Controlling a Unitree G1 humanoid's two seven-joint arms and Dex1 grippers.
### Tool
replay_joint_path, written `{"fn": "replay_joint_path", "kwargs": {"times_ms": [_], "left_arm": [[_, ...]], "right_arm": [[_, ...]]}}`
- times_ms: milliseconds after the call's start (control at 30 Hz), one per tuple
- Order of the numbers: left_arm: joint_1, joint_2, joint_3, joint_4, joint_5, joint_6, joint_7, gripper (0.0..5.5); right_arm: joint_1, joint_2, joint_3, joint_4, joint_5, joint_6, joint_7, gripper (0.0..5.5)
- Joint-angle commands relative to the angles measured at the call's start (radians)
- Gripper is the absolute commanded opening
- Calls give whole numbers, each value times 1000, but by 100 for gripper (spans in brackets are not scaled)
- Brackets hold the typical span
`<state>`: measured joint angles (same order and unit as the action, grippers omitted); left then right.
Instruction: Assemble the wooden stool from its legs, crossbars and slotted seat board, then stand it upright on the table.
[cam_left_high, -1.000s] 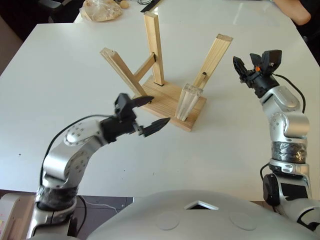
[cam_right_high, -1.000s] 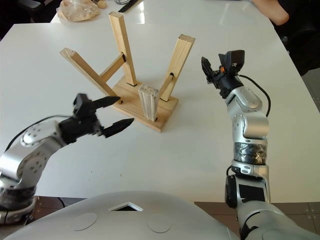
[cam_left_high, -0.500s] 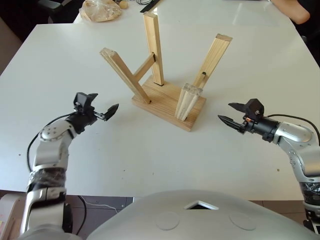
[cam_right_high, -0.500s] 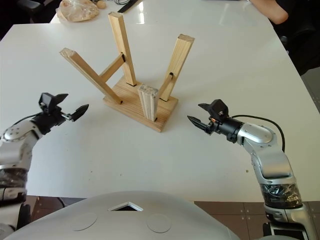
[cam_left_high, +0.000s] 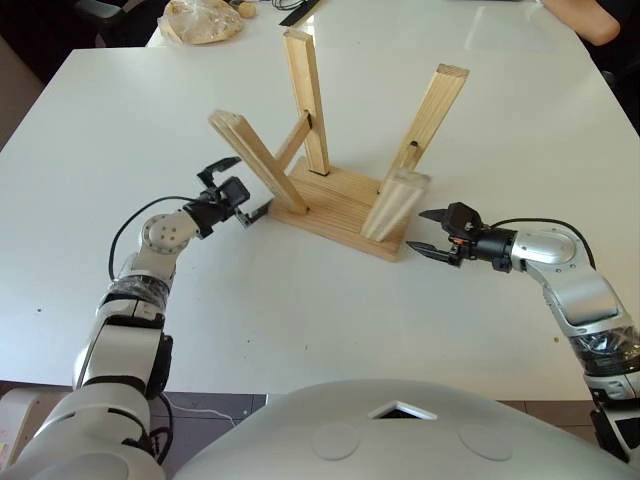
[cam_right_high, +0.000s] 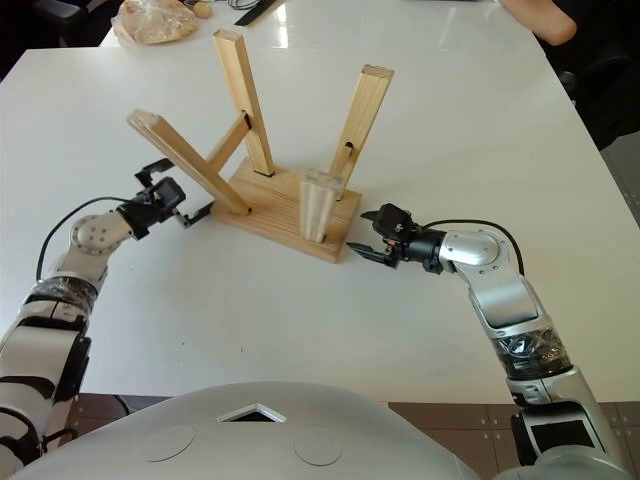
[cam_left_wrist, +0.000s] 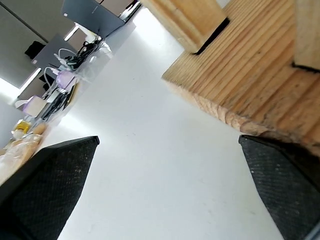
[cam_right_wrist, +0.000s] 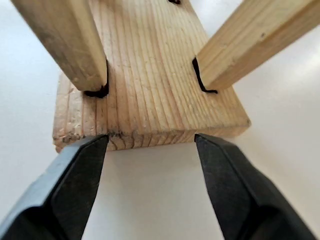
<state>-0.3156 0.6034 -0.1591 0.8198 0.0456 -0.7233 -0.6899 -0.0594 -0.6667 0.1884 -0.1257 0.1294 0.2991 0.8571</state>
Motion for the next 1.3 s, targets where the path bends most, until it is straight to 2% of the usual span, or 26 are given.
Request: {"fn": "replay_joint_path", "kwargs": {"times_ms": [33,133,300,467,700,967,1133,1300], "left_arm": [[178,3,-57,-102,-2,71,-103,520],[296,-12,-40,-336,-96,187,-74,520],[451,2,-3,-912,-292,472,7,520],[616,70,96,-1133,-319,584,16,520],[635,110,207,-1268,-452,707,-36,520],[626,180,304,-1343,-585,795,-166,520],[614,228,380,-1288,-609,816,-268,520],[550,222,388,-1157,-559,796,-322,520]], "right_arm": [[32,32,22,38,-11,-16,-12,322],[63,28,-6,-42,49,9,13,322],[58,35,-107,-162,156,102,7,322],[80,-5,-205,-277,226,168,39,322],[216,-84,-342,-458,316,227,57,322],[154,-116,-318,-495,318,231,57,322],[176,-114,-298,-526,343,235,72,322],[161,-111,-359,-515,465,269,113,322]]}}
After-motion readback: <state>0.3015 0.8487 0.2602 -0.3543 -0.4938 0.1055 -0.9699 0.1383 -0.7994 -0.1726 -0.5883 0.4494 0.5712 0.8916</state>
